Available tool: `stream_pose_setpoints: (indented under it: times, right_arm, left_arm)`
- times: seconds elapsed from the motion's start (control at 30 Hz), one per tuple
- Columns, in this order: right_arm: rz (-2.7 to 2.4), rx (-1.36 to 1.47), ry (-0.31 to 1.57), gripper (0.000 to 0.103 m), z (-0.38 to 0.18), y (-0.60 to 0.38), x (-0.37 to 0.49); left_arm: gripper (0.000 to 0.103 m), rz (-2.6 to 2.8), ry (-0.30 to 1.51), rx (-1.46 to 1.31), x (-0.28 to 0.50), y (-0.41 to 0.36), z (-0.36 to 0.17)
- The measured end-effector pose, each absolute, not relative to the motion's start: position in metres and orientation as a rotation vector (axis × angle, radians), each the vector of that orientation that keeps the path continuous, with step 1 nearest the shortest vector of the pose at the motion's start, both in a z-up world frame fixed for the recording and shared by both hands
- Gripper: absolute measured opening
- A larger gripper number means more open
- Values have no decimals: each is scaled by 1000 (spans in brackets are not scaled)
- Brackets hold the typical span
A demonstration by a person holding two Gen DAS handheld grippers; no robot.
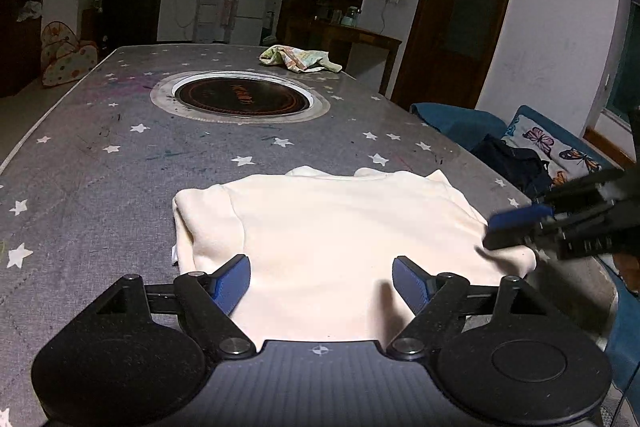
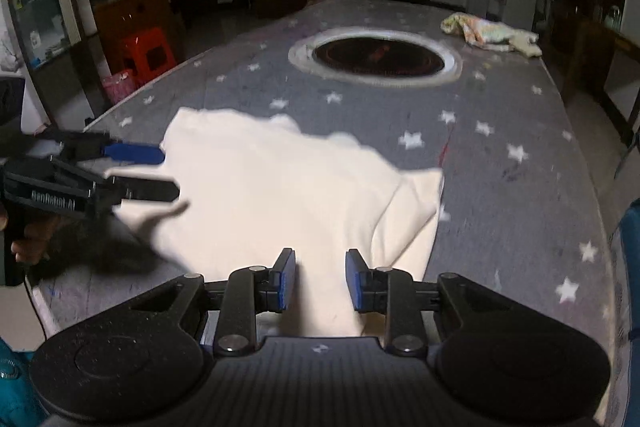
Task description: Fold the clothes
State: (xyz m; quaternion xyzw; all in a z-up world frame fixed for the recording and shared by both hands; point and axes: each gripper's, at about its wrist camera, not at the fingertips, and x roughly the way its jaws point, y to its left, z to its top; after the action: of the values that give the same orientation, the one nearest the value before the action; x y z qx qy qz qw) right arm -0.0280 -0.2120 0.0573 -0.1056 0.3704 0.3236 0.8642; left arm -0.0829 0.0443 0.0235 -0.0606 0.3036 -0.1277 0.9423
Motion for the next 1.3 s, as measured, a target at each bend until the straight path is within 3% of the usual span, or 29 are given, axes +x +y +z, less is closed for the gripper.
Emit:
stream_pose_setpoints:
  times: [0.4, 0.8, 1.3]
  right_arm:
    - [678, -177, 753, 27, 55, -215, -20]
    - [779, -410, 738, 32, 41, -176, -57]
    - [867, -456, 674, 33, 60, -145, -71]
  left_arm:
    - [81, -229, 611, -115, -88, 45, 32]
    - [82, -145, 657, -101, -103, 63, 20]
    - [86, -107, 645, -161, -111, 84, 28]
